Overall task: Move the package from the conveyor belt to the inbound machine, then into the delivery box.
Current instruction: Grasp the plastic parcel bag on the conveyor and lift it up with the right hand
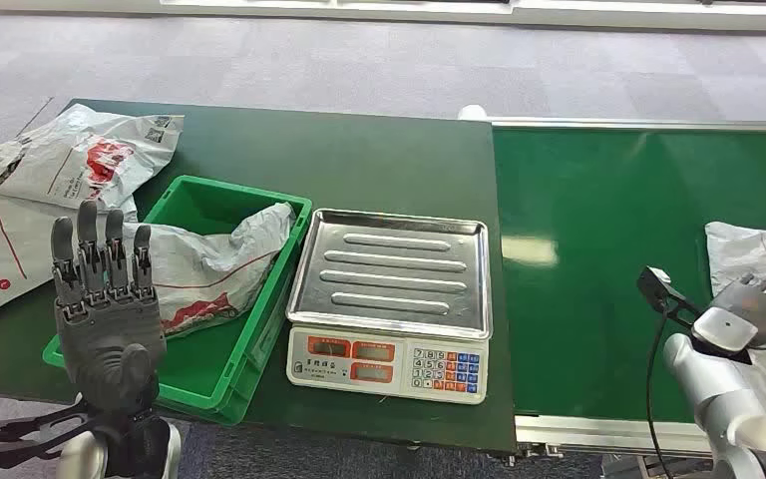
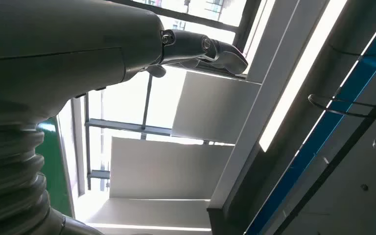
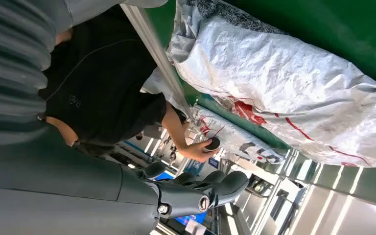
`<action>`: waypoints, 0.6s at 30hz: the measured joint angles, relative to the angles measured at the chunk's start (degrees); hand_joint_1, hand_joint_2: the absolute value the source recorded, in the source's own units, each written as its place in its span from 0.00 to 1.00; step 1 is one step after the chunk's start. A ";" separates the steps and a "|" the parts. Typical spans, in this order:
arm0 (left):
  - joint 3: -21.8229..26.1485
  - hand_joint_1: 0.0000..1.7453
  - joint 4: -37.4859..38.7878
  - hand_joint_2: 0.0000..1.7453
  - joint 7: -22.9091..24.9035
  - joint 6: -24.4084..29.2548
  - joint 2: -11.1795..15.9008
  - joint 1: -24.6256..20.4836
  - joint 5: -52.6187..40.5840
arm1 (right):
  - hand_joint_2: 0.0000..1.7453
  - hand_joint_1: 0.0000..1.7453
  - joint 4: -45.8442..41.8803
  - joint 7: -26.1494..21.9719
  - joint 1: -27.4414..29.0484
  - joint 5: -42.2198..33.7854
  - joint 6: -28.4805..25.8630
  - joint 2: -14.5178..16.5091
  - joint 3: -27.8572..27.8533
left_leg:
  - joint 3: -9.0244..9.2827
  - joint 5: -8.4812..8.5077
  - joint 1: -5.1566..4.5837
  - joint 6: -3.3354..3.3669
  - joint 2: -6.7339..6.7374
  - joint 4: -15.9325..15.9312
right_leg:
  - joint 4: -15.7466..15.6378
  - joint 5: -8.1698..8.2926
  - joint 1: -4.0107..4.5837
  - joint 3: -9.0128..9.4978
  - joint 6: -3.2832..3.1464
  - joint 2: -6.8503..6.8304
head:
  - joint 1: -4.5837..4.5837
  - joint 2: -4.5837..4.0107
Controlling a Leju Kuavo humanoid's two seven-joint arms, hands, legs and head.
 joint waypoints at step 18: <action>2.03 0.00 -0.35 1.00 -1.64 1.20 -0.74 0.54 -4.21 | 1.00 0.00 -37.23 -2.21 17.25 -0.08 16.47 10.52 0.51 | 0.06 -0.04 0.13 -0.09 -0.10 -0.02 | 0.01 -0.16 0.12 0.12 -0.15 -0.19 | -0.02 0.00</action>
